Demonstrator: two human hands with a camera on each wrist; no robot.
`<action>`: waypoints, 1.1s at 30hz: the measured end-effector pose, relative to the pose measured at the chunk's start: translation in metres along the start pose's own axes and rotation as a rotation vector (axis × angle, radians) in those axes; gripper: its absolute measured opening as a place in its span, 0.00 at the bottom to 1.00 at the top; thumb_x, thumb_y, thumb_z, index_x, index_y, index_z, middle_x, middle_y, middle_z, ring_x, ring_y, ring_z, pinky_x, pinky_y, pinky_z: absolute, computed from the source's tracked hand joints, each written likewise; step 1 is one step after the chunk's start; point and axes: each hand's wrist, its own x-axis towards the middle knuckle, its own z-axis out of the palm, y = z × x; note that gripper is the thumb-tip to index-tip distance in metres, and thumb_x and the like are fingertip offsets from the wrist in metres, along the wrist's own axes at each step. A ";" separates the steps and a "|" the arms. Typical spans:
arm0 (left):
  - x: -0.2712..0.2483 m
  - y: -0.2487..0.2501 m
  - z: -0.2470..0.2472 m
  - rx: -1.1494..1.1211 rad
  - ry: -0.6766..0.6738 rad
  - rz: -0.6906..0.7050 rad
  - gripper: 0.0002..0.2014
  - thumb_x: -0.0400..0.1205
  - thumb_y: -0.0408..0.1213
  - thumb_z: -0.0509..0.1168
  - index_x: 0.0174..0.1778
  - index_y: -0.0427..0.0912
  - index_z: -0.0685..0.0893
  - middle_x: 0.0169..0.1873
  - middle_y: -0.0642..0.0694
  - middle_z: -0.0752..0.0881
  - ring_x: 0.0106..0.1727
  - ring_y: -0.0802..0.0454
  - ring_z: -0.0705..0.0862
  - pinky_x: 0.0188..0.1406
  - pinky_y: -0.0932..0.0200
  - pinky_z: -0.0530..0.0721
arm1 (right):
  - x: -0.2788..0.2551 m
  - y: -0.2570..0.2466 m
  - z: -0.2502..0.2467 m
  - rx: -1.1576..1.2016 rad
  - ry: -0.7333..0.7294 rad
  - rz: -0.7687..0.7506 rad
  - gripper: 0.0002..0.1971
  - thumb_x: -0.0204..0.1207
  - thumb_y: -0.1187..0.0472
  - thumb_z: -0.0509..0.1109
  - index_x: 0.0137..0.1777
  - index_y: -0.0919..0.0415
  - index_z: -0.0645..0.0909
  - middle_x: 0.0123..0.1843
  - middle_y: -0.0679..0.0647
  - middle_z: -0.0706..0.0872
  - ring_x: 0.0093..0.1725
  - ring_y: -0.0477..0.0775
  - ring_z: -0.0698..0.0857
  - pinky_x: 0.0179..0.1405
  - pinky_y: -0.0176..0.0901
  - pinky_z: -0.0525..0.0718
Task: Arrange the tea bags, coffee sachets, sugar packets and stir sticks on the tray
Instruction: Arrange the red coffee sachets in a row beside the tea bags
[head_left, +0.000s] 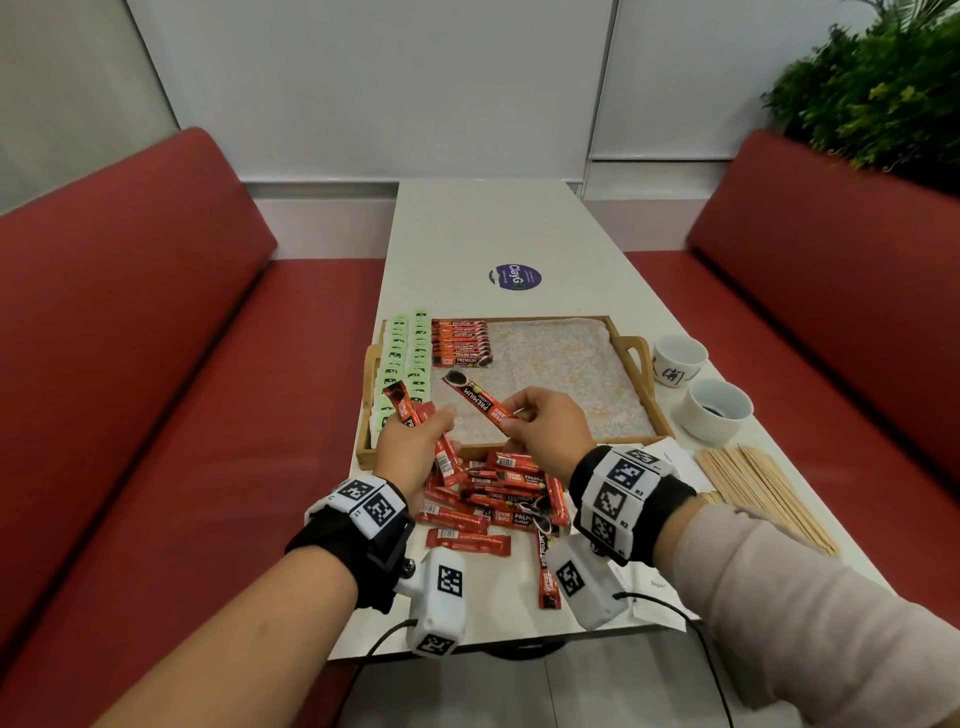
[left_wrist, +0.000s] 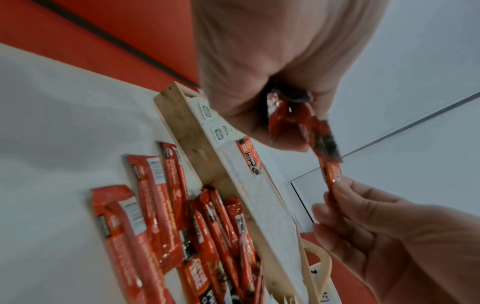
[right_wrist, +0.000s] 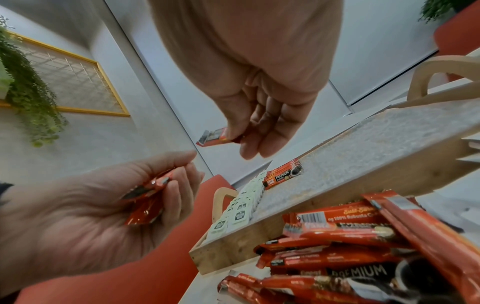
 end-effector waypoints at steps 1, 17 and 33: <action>0.000 0.002 0.001 -0.005 -0.014 0.013 0.09 0.78 0.38 0.72 0.51 0.42 0.83 0.42 0.44 0.88 0.32 0.51 0.86 0.28 0.59 0.83 | 0.001 0.000 -0.001 0.014 -0.006 0.008 0.05 0.76 0.69 0.71 0.45 0.59 0.82 0.33 0.49 0.83 0.31 0.49 0.86 0.41 0.44 0.86; 0.011 0.019 0.029 0.403 -0.264 0.141 0.14 0.71 0.28 0.75 0.51 0.37 0.84 0.42 0.39 0.90 0.37 0.44 0.88 0.39 0.51 0.88 | 0.027 -0.013 -0.030 -0.142 -0.171 -0.137 0.18 0.80 0.54 0.68 0.69 0.54 0.73 0.52 0.51 0.82 0.34 0.48 0.81 0.34 0.36 0.80; 0.053 0.030 0.019 0.441 -0.160 0.155 0.18 0.73 0.29 0.75 0.57 0.36 0.79 0.42 0.43 0.86 0.27 0.53 0.85 0.27 0.62 0.85 | 0.076 -0.012 -0.030 0.114 -0.081 -0.129 0.07 0.78 0.68 0.70 0.40 0.57 0.79 0.36 0.56 0.86 0.31 0.50 0.84 0.33 0.38 0.83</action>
